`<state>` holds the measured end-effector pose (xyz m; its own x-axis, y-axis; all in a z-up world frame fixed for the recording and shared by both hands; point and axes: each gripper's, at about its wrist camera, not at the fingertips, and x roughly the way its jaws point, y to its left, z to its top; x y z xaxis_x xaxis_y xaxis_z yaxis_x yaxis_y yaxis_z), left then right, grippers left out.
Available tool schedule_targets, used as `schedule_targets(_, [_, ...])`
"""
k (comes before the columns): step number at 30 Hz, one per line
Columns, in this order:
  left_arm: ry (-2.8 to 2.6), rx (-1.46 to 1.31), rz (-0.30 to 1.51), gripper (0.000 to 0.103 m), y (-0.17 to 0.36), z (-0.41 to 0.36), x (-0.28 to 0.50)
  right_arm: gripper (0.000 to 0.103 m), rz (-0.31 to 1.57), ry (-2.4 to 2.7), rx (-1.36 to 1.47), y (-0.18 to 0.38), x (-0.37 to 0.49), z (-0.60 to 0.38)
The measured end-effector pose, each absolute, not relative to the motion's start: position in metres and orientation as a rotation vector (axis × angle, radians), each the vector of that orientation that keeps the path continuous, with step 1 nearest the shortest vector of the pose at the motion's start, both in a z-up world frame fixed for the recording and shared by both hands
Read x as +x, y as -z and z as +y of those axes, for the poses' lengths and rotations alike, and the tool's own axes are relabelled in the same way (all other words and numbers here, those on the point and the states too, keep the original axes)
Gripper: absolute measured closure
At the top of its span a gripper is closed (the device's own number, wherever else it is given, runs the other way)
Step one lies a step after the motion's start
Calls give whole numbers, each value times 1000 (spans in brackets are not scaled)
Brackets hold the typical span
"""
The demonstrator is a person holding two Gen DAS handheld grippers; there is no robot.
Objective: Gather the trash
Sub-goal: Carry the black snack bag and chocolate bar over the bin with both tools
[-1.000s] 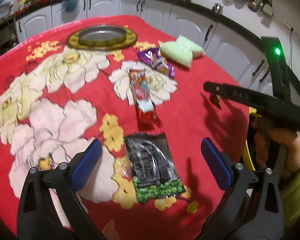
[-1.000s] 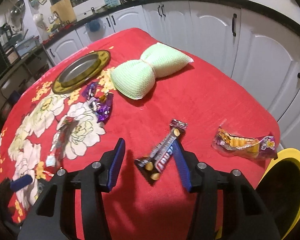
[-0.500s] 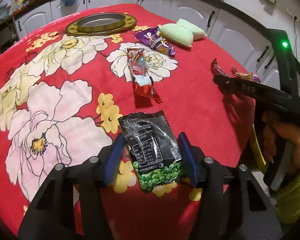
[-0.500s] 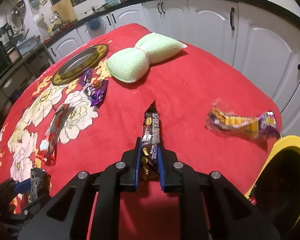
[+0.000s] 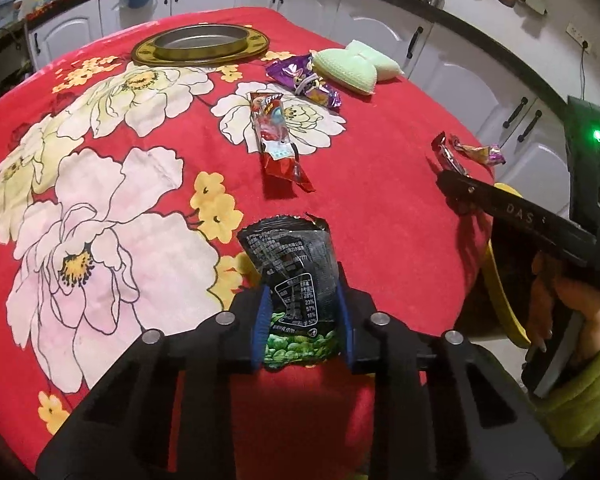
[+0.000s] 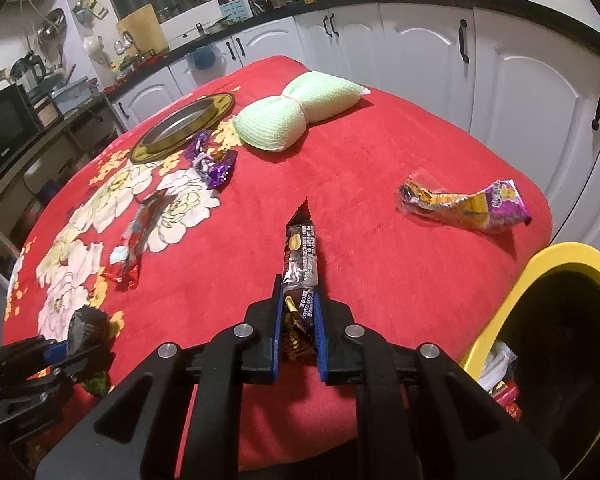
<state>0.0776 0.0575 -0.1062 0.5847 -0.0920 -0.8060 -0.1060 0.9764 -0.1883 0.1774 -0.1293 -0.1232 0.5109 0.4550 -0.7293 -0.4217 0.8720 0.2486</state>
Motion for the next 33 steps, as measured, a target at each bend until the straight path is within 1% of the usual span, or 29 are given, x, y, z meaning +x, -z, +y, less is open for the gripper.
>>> schedule_targets(6, [-1,-243,907,85,95,58,71,90,850,-557,49,107,164,-135])
schedule_targets(14, [33,-248,850,86,74,47,68,90,793,-587,59,83,147,-145])
schedule_targets(25, [88,-234,781,86,46,18,78,90,690,-571,89,46,128,-180])
schedule_targets(33, [141,-205,750,86,31,-12,88,90,641,-521,106,32,118,-215])
